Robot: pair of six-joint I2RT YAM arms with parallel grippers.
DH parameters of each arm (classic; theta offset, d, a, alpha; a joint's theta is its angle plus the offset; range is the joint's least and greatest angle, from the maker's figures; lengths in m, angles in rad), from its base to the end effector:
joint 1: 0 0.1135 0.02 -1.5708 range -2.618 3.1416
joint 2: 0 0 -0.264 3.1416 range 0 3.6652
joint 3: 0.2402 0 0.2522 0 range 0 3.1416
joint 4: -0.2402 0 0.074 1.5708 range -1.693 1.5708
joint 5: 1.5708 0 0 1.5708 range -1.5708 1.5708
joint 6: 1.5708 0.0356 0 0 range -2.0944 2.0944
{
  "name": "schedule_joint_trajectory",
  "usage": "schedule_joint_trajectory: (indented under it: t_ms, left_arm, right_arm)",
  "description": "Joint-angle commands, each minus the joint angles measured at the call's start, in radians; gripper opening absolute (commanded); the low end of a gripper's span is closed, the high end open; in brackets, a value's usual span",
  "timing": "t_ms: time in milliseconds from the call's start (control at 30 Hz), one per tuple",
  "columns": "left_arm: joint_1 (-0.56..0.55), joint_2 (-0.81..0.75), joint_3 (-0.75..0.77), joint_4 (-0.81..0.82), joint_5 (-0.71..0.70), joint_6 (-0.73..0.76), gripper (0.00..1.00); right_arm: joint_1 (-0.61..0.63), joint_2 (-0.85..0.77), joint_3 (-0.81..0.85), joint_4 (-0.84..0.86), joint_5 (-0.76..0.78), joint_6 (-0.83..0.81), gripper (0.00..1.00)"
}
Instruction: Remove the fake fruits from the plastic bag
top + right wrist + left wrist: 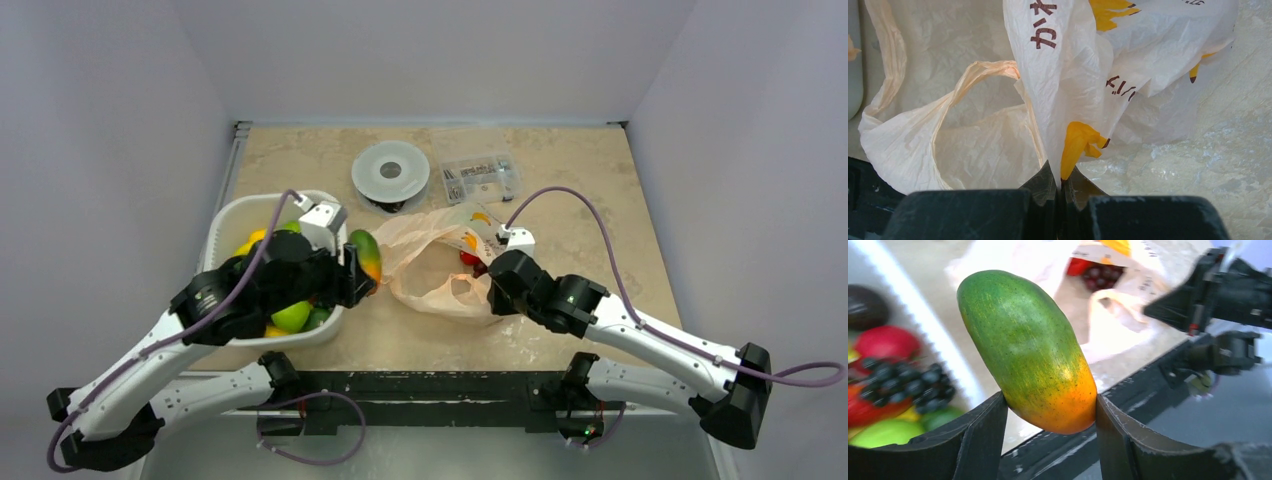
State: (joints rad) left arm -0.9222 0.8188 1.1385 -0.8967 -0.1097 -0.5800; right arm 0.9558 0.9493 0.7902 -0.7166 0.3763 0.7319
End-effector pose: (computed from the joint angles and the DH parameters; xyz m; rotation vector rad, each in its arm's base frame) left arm 0.0907 -0.1132 0.3806 0.3158 2.2192 -0.7392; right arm 0.1181 0.1446 0.2663 -0.1031 2.3916 0.3442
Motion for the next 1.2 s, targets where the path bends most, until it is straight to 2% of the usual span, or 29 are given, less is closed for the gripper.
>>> schedule_joint_trajectory:
  t_ms: [0, 67, 200, 367, 567, 900, 967, 1000, 1100, 1167]
  left_arm:
    - [0.024, -0.047, 0.04, -0.218, -0.282, 0.043, 0.0]
    - [0.066, -0.034, 0.043, -0.239, -0.325, 0.058, 0.0]
    - [0.207, 0.01, 0.016, -0.208, -0.312, 0.101, 0.0]
    - [0.436, 0.095, -0.027, -0.049, -0.109, 0.197, 0.0]
    - [0.696, 0.257, 0.003, 0.009, 0.166, 0.301, 0.0]
    - [0.833, 0.476, -0.004, 0.061, 0.335, 0.344, 0.0]
    - [0.858, 0.482, -0.012, 0.067, 0.353, 0.351, 0.1]
    - [0.867, 0.483, -0.015, 0.068, 0.351, 0.35, 0.21]
    - [0.875, 0.478, -0.023, 0.066, 0.328, 0.345, 0.76]
    - [0.875, 0.464, -0.032, 0.071, 0.32, 0.344, 0.91]
  right_arm:
    - [0.003, 0.01, 0.039, 0.033, 0.016, -0.022, 0.0]
    - [0.003, 0.014, 0.045, 0.028, 0.018, -0.026, 0.0]
    - [0.003, 0.013, 0.044, 0.028, 0.018, -0.025, 0.0]
    - [0.003, 0.003, 0.044, 0.016, 0.016, -0.009, 0.0]
    - [0.003, -0.021, 0.043, 0.014, 0.005, 0.007, 0.0]
    - [0.003, -0.008, 0.074, -0.001, 0.004, 0.003, 0.0]
    - [0.003, -0.009, 0.08, 0.001, -0.001, 0.004, 0.0]
    - [0.003, -0.009, 0.082, 0.001, -0.002, 0.004, 0.0]
    - [0.002, -0.01, 0.079, 0.011, -0.006, 0.005, 0.0]
    - [0.003, -0.008, 0.071, 0.018, -0.01, 0.007, 0.0]
